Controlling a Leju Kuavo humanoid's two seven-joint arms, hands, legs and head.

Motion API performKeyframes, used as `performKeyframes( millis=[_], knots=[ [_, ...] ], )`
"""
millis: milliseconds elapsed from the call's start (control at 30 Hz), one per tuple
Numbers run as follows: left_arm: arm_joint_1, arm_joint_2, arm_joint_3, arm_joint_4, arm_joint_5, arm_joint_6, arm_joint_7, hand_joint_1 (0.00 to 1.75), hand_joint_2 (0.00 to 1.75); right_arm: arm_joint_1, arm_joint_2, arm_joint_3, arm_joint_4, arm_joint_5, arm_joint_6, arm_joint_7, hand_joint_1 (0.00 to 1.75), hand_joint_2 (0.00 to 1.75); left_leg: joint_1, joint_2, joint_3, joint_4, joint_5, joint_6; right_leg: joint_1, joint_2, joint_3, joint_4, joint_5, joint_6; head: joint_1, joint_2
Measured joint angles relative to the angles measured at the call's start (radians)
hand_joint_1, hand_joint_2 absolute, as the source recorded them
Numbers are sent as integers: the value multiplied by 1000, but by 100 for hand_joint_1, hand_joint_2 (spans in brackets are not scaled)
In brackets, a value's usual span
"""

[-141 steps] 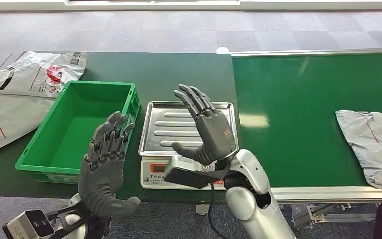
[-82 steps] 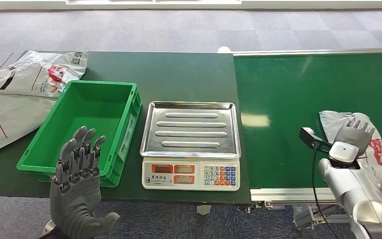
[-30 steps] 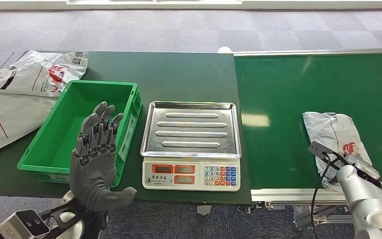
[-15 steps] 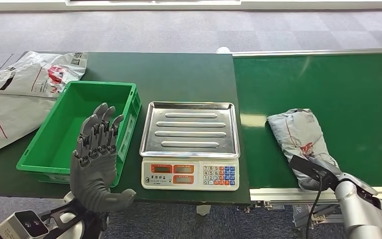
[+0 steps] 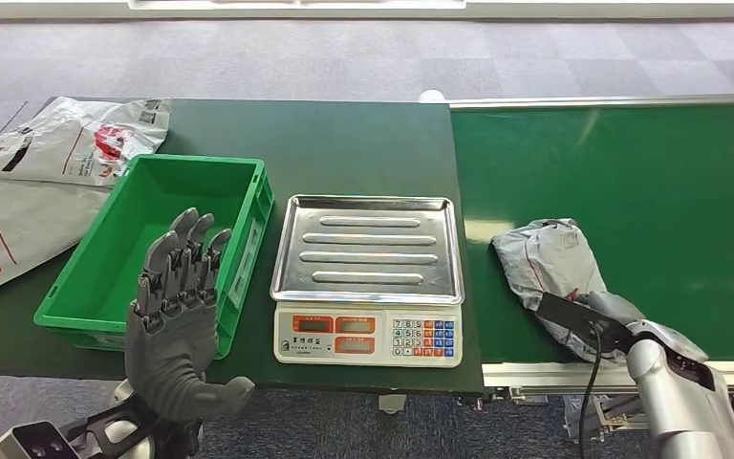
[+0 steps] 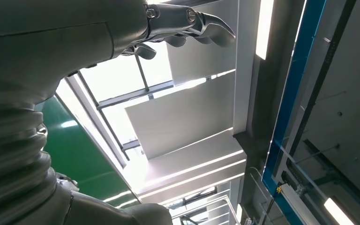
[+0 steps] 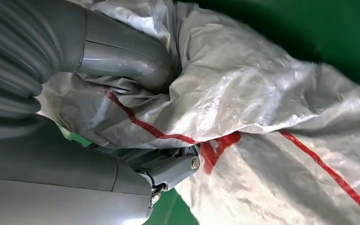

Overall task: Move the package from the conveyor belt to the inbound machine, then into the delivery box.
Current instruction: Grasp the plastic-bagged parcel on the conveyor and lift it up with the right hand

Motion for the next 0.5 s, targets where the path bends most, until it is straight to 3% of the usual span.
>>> performKeyframes(
  millis=[167,400,500],
  knots=[
    [23,0,6,-29,-7,0,0,0,175,-47,10,44,-12,75,-115,162,175,175,0,0,0,0,0,0,0,0,0,0,0,0,0,0],
    [39,0,17,-49,-15,0,0,0,175,-67,25,75,-49,103,-141,199,175,175,0,-1,0,0,0,0,0,-1,0,0,0,0,0,0],
    [42,0,22,-59,-13,-3,5,0,175,-51,35,83,-133,180,-257,285,175,175,0,-1,0,0,0,0,-1,-1,-1,0,0,0,0,0]
  ],
)
